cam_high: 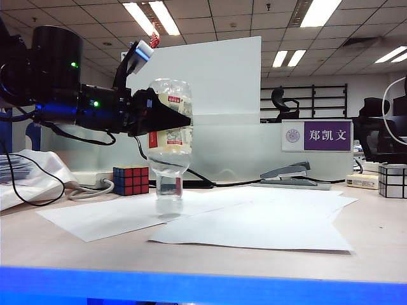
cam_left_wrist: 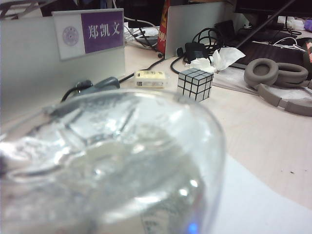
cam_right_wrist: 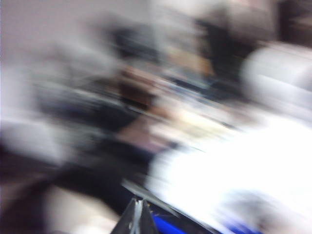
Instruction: Flip the plastic bottle upside down.
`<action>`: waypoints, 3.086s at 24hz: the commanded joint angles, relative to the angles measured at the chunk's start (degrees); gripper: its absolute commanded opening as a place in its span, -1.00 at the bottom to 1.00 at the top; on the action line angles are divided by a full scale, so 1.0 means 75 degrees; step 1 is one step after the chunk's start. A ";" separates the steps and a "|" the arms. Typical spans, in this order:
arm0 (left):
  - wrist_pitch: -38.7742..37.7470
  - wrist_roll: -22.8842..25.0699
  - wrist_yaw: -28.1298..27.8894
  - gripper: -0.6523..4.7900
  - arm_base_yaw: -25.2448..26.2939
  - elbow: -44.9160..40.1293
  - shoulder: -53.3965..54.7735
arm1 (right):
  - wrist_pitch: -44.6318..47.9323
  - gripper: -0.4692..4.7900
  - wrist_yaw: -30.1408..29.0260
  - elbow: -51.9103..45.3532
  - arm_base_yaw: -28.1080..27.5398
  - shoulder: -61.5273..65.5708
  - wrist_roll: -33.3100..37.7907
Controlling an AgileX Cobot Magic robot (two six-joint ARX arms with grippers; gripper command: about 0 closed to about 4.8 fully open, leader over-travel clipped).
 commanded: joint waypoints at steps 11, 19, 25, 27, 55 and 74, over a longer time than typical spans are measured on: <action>0.0527 0.0265 0.0026 -0.78 -0.0006 0.0277 -0.0023 | -0.6898 -0.84 0.6070 0.0047 0.0437 -0.1786 -0.2550; 0.0495 0.0309 -0.0003 -0.78 -0.0009 0.0318 0.0259 | -0.6837 -0.84 0.6047 0.0047 0.0883 -0.1804 -0.2550; 0.0510 0.0309 -0.0003 -0.78 -0.0009 0.0326 0.0536 | -0.6732 -0.84 0.6044 0.0047 0.1005 -0.1813 -0.2521; 0.0519 0.0309 -0.0003 -0.78 -0.0009 0.0326 0.0589 | -0.6697 -0.84 0.6044 0.0047 0.1003 -0.1813 -0.2518; 0.1527 0.0976 0.0463 -0.78 -0.0009 0.0443 0.0673 | -0.6269 -0.84 0.5767 0.0047 0.1003 -0.1810 -0.2145; 0.1547 0.0935 0.0600 -0.61 -0.0009 0.0440 0.1355 | -0.6164 -0.84 0.5697 0.0047 0.1005 -0.1818 -0.1973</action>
